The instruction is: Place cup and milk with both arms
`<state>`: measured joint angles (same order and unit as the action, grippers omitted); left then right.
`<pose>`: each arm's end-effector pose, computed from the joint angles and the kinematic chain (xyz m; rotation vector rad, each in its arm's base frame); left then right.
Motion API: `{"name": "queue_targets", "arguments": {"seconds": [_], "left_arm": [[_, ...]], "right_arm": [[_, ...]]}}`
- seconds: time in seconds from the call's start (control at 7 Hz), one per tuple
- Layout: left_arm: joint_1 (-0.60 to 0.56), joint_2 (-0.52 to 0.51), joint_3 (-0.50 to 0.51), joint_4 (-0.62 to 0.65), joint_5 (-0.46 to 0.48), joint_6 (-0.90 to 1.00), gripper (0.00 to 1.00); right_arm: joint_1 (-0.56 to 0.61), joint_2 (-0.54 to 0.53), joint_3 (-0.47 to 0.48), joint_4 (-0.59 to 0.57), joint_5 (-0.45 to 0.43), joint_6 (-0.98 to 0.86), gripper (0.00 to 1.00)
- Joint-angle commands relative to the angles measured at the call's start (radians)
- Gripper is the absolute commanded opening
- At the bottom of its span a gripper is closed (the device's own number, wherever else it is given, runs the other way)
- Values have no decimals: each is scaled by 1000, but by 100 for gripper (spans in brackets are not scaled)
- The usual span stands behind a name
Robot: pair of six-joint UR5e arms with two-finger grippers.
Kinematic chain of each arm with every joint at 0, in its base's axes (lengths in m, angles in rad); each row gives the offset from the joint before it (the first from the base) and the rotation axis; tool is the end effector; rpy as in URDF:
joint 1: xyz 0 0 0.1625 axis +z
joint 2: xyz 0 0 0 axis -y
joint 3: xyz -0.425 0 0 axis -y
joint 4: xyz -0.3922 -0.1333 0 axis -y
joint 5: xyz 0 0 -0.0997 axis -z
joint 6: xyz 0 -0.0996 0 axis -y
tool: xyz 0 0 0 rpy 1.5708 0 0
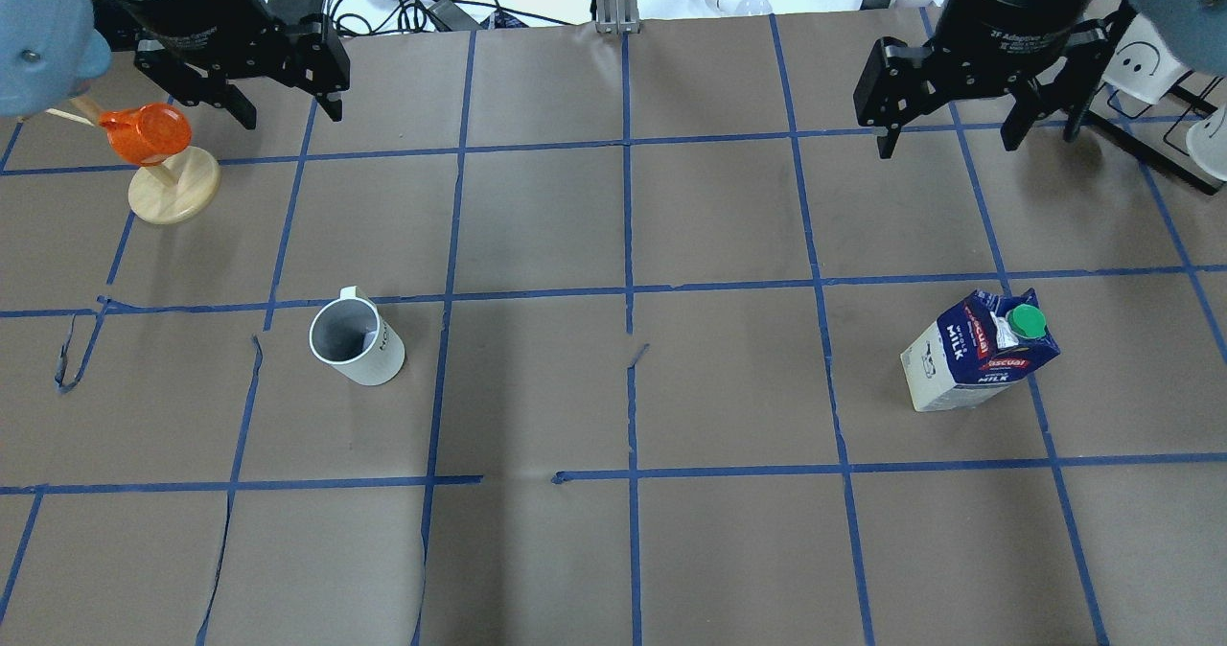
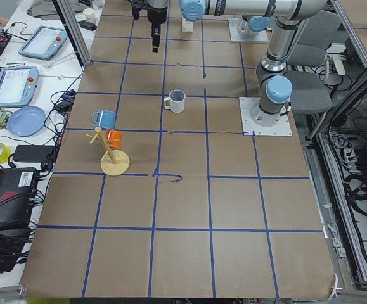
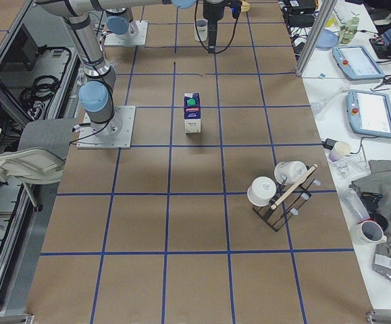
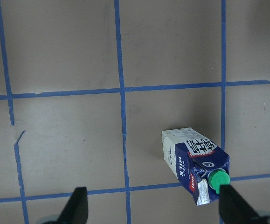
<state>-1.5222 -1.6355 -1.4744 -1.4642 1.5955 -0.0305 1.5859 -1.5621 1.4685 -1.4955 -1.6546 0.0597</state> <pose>-0.1048 -0.5377 0.5142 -0.1256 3.1057 -0.2149 0.1324 -0.4937 0.5267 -0.0694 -3.0576 0.0328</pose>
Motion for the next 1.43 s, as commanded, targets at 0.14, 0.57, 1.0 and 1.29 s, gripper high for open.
{"name": "queue_targets", "arguments": {"seconds": [0.14,0.57,1.0,1.29], "left_arm": [[-7,2,-1,-7,-5,6,82],[-9,2,2,-45,-25,15,100],[-7,-1,6,-64,-26,15,100],[-7,-1,2,-64,-25,15,100]], "right_arm": [[0,4,1,-81,4,3,100],[0,4,1,-77,65,8,100],[0,4,3,-74,65,6,100],[0,4,1,-75,67,6,100]]}}
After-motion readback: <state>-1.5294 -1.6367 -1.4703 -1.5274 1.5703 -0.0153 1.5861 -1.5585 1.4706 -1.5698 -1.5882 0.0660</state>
